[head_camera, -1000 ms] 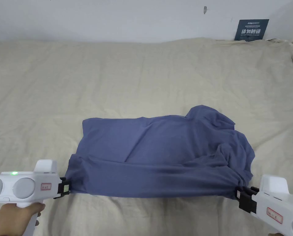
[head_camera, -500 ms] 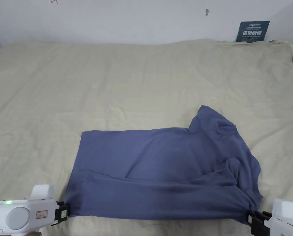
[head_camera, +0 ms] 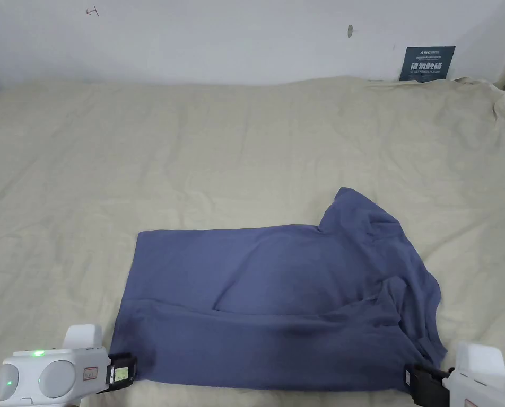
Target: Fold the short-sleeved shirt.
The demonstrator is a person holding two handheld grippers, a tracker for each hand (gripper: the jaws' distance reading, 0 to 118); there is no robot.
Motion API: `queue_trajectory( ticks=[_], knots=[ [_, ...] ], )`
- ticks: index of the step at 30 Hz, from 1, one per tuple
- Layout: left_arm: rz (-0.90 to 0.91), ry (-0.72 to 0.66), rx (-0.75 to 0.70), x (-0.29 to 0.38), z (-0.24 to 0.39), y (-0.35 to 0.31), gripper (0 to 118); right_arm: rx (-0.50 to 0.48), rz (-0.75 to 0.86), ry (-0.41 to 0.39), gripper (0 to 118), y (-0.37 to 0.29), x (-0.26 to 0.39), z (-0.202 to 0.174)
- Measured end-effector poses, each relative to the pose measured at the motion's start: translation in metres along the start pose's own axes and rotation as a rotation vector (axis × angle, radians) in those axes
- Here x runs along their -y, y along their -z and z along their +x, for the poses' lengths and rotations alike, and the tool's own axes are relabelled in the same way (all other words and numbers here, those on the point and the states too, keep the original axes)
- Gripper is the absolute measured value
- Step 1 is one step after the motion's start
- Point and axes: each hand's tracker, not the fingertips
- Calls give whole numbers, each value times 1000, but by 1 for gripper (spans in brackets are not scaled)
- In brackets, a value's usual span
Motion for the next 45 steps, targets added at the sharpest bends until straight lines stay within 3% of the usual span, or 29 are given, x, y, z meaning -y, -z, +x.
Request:
queue_trajectory(
  ticks=[1, 2, 8, 14, 18, 20, 21, 23, 25, 26, 27, 37, 45],
  knots=[
    [29, -11, -13, -2, 1, -7, 107, 0, 23, 0, 97, -6, -5, -1],
    [69, -20, -23, -5, 3, -15, 112, -8, 62, 2, 99, -15, -11, -3],
    [343, -13, -13, -25, 18, -80, 112, -41, 274, 5, 99, -59, -50, -10],
    [667, -8, -68, -39, 39, -130, 113, 10, 458, -30, 99, -84, -76, -33],
    [733, -4, -82, -43, 52, -142, 111, 46, 528, -50, 98, -86, -80, -43],
    [761, 22, -81, -40, 59, -144, 105, 48, 556, -50, 92, -88, -79, -46],
    [775, 40, -72, -38, 62, -145, 98, 46, 567, -48, 82, -88, -79, -47],
    [795, 59, -59, -34, 67, -146, 66, 38, 580, -51, 44, -88, -79, -47],
    [782, 77, -45, -34, 69, -146, 16, 33, 592, -51, 1, -88, -78, -47],
    [760, 88, -40, -35, 70, -145, 4, 40, 606, -55, 0, -87, -77, -47],
    [755, 83, -41, -35, 71, -144, 0, 39, 622, -61, 0, -89, -76, -49],
    [675, 55, 19, -63, 61, -122, 0, 55, 616, -92, 0, -78, -93, -51],
    [468, 10, 59, -144, 33, -47, 0, 61, 578, -83, 0, -48, -117, -50]
  ],
)
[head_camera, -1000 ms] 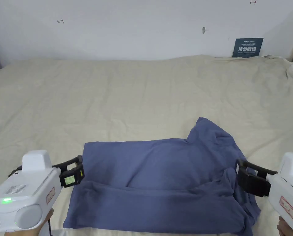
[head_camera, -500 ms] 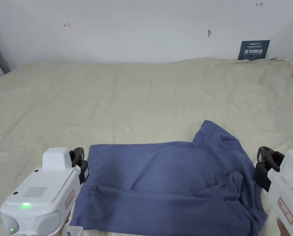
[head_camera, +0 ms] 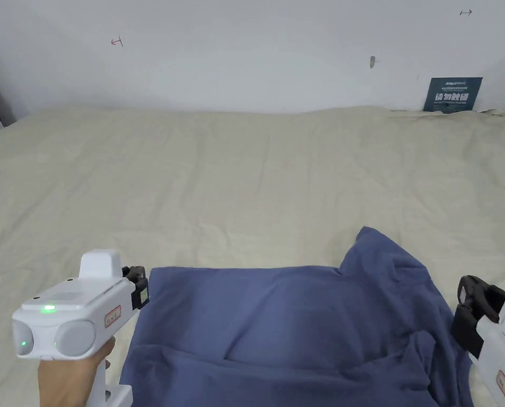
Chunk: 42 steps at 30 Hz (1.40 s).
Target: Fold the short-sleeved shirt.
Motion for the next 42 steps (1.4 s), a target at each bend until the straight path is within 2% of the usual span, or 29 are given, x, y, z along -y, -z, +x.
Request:
queue_trajectory(
  ticks=[5, 6, 8, 9, 10, 11, 13, 20, 21, 22, 24, 25, 26, 28, 29, 33, 38, 39, 40, 42],
  knots=[
    [-142, -30, -10, -19, -19, 79, 0, 7, -43, 4, 0, 31, 3, 2],
    [-163, -19, -13, -22, -21, 93, 6, 9, -50, 6, 0, 37, 4, 2],
    [-199, -18, -38, -24, -25, 121, 29, 15, -66, 6, 0, 47, 9, 3],
    [-230, -26, -49, -26, -27, 135, 45, 18, -77, 7, 0, 53, 11, 3],
    [-255, -35, -58, -27, -28, 147, 69, 20, -89, 10, 0, 63, 12, 4],
    [-300, -24, -75, -29, -28, 161, 78, 22, -100, 14, 0, 69, 14, 5],
    [-336, 23, -94, -30, -23, 178, 83, 25, -117, 13, 0, 76, 18, 5],
    [-422, 52, -126, -26, -24, 227, 81, 33, -171, 10, 0, 90, 32, 4],
    [-427, 51, -118, -24, -23, 230, 76, 33, -180, 11, 0, 91, 33, 4],
    [-446, 53, -115, -22, -21, 232, 64, 32, -186, 11, 0, 91, 34, 4],
    [-463, 42, -68, -18, -21, 234, 47, 30, -199, 10, 0, 90, 35, 3],
    [-449, 45, -82, -19, -20, 230, 25, 28, -203, 9, 0, 90, 35, 3],
    [-441, 32, -67, -21, -20, 229, 25, 26, -208, 9, 0, 90, 35, 3],
    [-446, 1, -6, -24, -21, 224, 10, 19, -214, 15, 0, 91, 34, 3],
    [-443, 9, -19, -25, -19, 222, 4, 14, -217, 19, 0, 93, 32, 4],
    [-415, 25, 8, -30, -17, 204, 0, -14, -239, 31, 0, 108, 23, 8],
    [-289, 7, 67, -42, -16, 158, 0, -31, -342, 59, 1, 175, 9, 38],
    [-271, 2, 80, -42, -16, 149, 0, -34, -361, 67, 5, 187, 6, 42],
    [-255, 3, 88, -44, -14, 140, 0, -39, -389, 60, 22, 198, 4, 46],
    [-244, 9, 95, -44, -13, 127, 0, -50, -434, 49, 71, 223, -1, 52]
  ],
)
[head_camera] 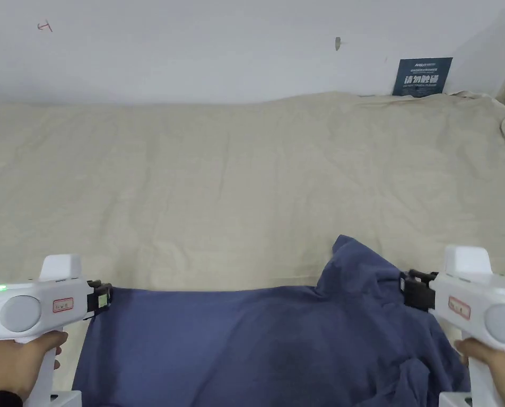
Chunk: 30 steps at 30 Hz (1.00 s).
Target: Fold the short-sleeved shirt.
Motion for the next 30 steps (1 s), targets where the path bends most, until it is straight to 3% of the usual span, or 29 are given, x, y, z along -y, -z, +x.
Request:
queue_trajectory(
  ticks=[1, 2, 8, 15, 17, 18, 19, 20, 30],
  knots=[
    [4, -2, 5, 1, 0, -4, 0, 6, -35, -6, 96, 10, -6, 2],
    [7, -5, 11, 1, -1, -6, 0, -1, -51, -4, 102, 21, -11, 5],
    [16, -12, 21, 4, -1, -14, 0, 16, -192, -106, 102, 77, -20, 8],
    [-7, -15, 11, 7, -6, -7, 0, 20, -204, -101, 94, 108, -21, 4],
    [-12, -19, 13, 8, -6, -7, 0, 18, -212, -104, 76, 111, -17, 3],
    [-11, -19, 11, 8, -6, -6, 0, -1, -221, -106, 59, 111, -16, 2],
    [-10, -21, 9, 8, -6, -7, 0, -32, -248, -106, 28, 112, -14, 0],
    [-11, -24, 9, 8, -6, -7, 0, -47, -258, -111, 9, 109, -11, 1],
    [11, -42, -9, 10, -9, -19, 0, -95, -100, -121, 5, 37, -13, 1]
  ],
)
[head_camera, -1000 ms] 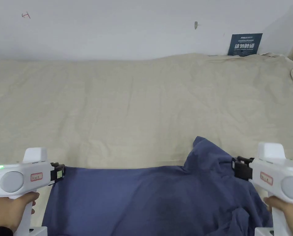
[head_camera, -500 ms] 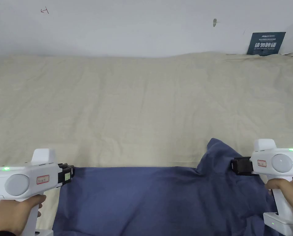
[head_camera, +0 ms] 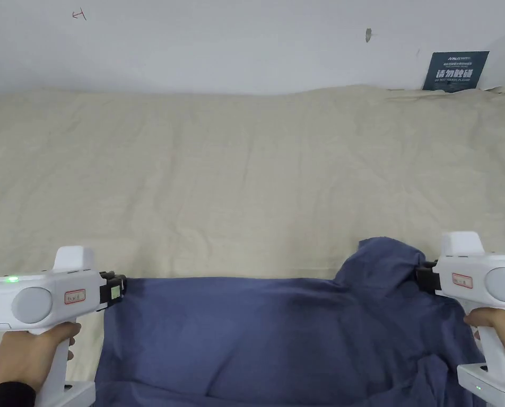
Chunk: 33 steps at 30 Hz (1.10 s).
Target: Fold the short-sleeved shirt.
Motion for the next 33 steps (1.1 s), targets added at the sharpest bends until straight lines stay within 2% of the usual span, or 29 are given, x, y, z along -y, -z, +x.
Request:
queue_trajectory(
  ticks=[8, 18, 24, 28, 33],
  knots=[
    [17, -1, -35, 9, -10, -30, 0, -107, 124, 40, 5, -100, 12, 4],
    [33, -15, -31, 51, -22, -91, 0, -166, 175, 61, 5, -191, 80, -5],
    [-4, -15, -31, 96, -28, -113, 0, -171, 141, 79, 5, -208, 135, -11],
    [-50, -27, -38, 133, -32, -118, 0, -166, 84, 134, 5, -208, 174, -8],
    [-111, -38, -43, 173, -34, -119, 0, -134, 8, 166, 5, -201, 214, -8]
  ],
)
